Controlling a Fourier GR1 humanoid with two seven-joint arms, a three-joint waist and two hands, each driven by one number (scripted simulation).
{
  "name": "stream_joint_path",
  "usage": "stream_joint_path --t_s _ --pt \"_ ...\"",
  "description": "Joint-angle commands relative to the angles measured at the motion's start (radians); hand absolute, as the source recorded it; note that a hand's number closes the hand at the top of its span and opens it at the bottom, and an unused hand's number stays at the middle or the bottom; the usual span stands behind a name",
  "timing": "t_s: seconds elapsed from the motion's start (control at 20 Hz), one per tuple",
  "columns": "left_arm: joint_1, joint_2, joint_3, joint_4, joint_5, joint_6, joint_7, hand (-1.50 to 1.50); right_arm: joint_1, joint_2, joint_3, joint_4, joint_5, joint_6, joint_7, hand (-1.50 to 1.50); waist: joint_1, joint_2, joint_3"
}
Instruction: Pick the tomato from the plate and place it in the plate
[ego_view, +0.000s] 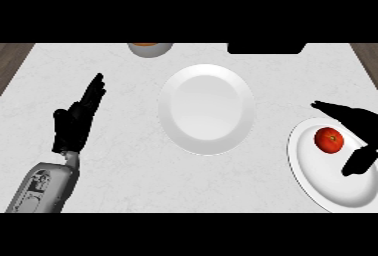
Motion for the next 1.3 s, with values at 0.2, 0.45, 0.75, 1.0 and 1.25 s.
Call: stream_joint_path --t_s 0.2,0.45,0.75,1.0,1.25 --pt "0.064 -0.025 0.031 -0.108 -0.046 -0.018 0.049 0.0 -0.098 0.054 -0.043 0.21 0.118 -0.01 -0.097 -1.5 0.001 -0.001 0.0" --pt "0.024 -0.024 0.071 -0.037 -0.037 -0.067 0.007 0.0 -0.067 0.115 -0.029 0.289 0.198 -0.161 -0.168 1.5 0.0 0.0 0.0" --pt "0.098 -0.078 0.041 -0.111 -0.082 -0.039 0.015 0.0 -0.074 0.112 -0.088 0.353 0.222 -0.25 -0.251 1.5 0.002 -0.001 0.0" --pt "0.023 -0.051 0.125 0.047 -0.072 -0.094 -0.065 0.0 -0.101 0.149 -0.116 0.289 0.232 -0.231 -0.198 1.5 -0.004 -0.001 0.0" --pt "0.049 -0.045 0.108 -0.03 -0.077 -0.068 0.024 0.0 0.078 0.233 -0.199 0.179 0.206 -0.313 0.131 1.5 -0.054 -0.019 -0.003"
